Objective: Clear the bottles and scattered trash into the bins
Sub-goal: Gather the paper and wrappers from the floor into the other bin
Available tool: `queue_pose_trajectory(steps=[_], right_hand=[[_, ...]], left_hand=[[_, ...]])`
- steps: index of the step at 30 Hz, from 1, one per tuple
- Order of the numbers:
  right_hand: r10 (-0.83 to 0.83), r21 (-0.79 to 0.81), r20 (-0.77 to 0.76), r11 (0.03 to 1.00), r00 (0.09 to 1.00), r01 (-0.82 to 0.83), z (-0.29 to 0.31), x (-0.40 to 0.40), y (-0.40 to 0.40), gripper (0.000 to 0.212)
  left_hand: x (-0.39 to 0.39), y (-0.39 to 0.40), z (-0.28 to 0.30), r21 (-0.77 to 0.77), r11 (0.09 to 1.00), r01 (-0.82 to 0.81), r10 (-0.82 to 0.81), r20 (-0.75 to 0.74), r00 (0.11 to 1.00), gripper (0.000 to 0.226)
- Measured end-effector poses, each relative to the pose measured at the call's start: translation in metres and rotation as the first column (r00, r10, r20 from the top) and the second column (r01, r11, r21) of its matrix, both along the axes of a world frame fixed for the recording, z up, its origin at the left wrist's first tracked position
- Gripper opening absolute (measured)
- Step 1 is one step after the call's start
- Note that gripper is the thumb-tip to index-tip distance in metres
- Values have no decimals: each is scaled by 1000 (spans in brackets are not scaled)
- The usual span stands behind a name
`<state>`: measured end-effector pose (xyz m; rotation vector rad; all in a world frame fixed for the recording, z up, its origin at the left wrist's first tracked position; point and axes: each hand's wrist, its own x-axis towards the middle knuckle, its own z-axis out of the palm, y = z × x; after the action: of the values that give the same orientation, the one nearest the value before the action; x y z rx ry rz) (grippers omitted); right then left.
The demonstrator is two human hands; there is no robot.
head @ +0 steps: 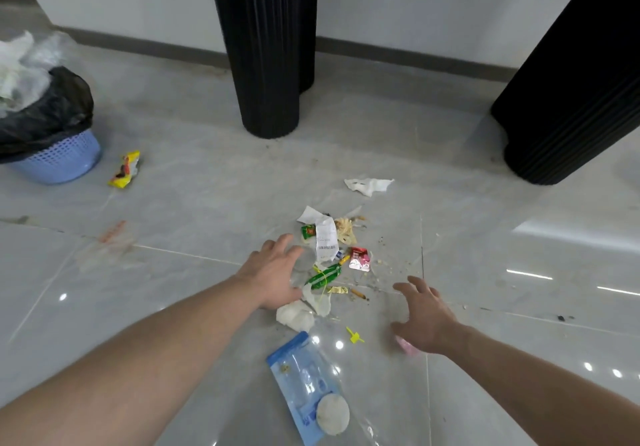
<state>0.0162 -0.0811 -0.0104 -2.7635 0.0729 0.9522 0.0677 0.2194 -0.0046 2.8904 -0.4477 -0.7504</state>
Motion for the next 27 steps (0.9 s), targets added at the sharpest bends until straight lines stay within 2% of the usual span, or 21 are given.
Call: queue_pose_trajectory(steps=[5, 9, 11, 16, 18, 21, 24, 27], right_hand=[[22, -18, -19, 1000, 1000, -23, -19, -28, -12, 66], [63, -18, -90, 998, 994, -65, -50, -42, -30, 83], [94, -25, -124, 995, 988, -97, -58, -49, -32, 84], [134, -63, -39, 989, 990, -136, -62, -57, -24, 65], [146, -39, -17, 989, 989, -146, -63, -60, -21, 48], [181, 30, -52, 983, 982, -179, -62, -64, -19, 23], [144, 119, -85, 984, 986, -133, -54, -63, -16, 16], [70, 232, -68, 971, 995, -53, -43, -60, -1, 8]], left_hand=[[-1, 3, -17, 110, 992, 61, -61, -1, 998, 89], [7, 4, -28, 120, 993, 16, -15, -16, 1000, 102], [10, 0, -34, 113, 993, 19, -16, -22, 1000, 106], [5, -4, -54, 111, 994, 18, -5, -108, 994, 109], [2, -1, -57, 104, 995, 3, 12, -144, 990, 102], [2, 5, -54, 67, 998, -17, 26, -135, 990, 75], [4, 12, -52, 40, 998, -39, 42, -86, 995, 55], [3, 18, -52, 22, 999, -39, 39, -18, 999, 54]])
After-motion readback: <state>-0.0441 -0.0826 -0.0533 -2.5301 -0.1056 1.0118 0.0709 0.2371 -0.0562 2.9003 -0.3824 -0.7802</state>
